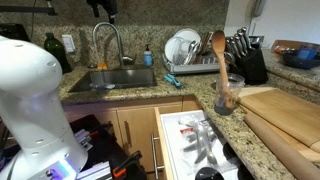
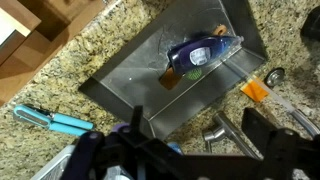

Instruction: Close the top drawer.

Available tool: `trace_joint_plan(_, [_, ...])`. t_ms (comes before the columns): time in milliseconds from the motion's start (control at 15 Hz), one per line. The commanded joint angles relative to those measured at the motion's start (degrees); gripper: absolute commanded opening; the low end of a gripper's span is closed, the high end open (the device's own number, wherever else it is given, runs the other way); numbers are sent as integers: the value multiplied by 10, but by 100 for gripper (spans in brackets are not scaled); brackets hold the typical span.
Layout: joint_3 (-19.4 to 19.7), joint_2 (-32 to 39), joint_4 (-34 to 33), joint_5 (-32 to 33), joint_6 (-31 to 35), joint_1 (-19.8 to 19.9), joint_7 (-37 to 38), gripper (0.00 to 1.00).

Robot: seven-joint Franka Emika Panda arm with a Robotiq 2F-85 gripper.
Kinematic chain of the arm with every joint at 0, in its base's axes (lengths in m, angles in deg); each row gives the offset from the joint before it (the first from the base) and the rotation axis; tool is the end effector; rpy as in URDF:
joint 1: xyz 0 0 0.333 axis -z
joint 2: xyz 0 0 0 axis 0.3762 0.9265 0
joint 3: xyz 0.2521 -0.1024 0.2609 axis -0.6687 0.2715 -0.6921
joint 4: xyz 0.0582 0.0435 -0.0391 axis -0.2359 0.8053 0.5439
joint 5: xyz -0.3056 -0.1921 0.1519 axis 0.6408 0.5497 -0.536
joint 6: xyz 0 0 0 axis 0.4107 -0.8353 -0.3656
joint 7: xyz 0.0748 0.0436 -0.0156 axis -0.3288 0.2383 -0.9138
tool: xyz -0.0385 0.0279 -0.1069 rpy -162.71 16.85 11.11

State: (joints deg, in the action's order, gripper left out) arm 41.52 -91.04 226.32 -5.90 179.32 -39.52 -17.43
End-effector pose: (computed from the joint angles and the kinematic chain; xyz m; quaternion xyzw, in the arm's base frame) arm 0.2595 0.1629 0.6087 -0.9724 -0.1340 -0.1129 0.1542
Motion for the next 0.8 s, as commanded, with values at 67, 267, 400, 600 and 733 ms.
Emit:
trace_joint_plan(67, [-7,0,-2,-6,-4,10,-5,100])
trace_joint_plan(267, [-7,0,-2,-6,-4,10,-5,100])
trace_joint_plan(400, [-14,46,5,-5,12,23,10,100])
trace_joint_plan(600, [-33,81,71,20,73,60,61,100])
trace_joint_plan(733, [-42,125,109,26,120,79,93,100])
